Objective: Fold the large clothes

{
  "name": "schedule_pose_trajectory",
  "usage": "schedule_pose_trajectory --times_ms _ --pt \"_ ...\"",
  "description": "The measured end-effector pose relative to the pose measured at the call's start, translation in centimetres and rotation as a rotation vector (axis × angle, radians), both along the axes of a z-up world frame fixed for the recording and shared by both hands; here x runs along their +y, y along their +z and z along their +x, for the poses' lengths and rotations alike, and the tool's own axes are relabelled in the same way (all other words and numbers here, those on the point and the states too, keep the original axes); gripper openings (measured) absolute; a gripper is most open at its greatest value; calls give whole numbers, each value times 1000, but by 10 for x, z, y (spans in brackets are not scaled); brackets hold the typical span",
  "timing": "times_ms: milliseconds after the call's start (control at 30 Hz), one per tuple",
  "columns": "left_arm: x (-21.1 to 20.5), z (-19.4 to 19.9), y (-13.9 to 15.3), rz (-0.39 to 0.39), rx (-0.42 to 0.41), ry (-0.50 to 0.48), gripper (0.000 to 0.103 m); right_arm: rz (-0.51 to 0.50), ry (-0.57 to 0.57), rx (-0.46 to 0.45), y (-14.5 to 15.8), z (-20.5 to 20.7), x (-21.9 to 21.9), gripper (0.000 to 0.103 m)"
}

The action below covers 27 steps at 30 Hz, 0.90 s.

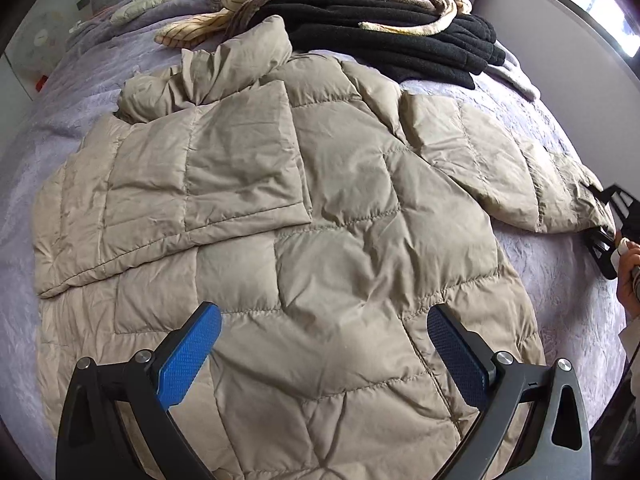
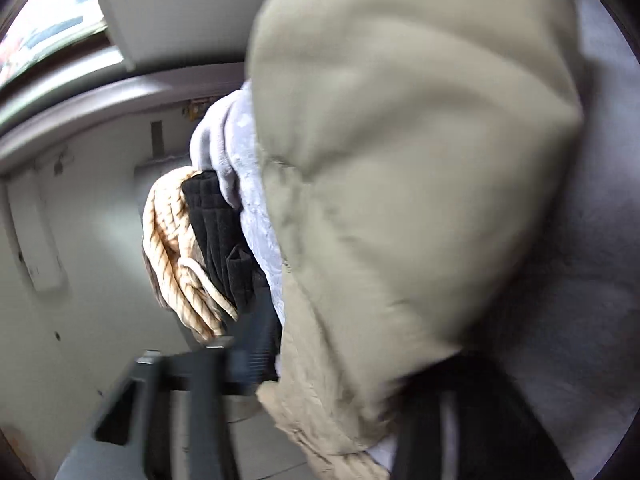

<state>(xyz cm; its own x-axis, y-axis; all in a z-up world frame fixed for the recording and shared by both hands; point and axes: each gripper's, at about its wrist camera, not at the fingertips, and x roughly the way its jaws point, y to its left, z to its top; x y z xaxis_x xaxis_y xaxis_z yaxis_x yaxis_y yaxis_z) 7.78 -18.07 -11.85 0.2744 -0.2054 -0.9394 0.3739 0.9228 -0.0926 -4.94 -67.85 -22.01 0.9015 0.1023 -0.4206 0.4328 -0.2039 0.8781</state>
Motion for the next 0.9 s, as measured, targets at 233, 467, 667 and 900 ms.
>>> schedule_pose_trajectory --times_ms 233,467,667,900 --pt "37 9 7 2 -37 76 103 -157 149 -118 56 56 33 11" --pt "97 18 11 4 -92 178 103 -485 478 -164 145 158 134 11" --pt "152 27 6 10 -111 275 103 -902 807 -66 191 233 286 11" --pt "214 34 5 -11 -126 366 103 -1207 1122 232 114 269 438 11"
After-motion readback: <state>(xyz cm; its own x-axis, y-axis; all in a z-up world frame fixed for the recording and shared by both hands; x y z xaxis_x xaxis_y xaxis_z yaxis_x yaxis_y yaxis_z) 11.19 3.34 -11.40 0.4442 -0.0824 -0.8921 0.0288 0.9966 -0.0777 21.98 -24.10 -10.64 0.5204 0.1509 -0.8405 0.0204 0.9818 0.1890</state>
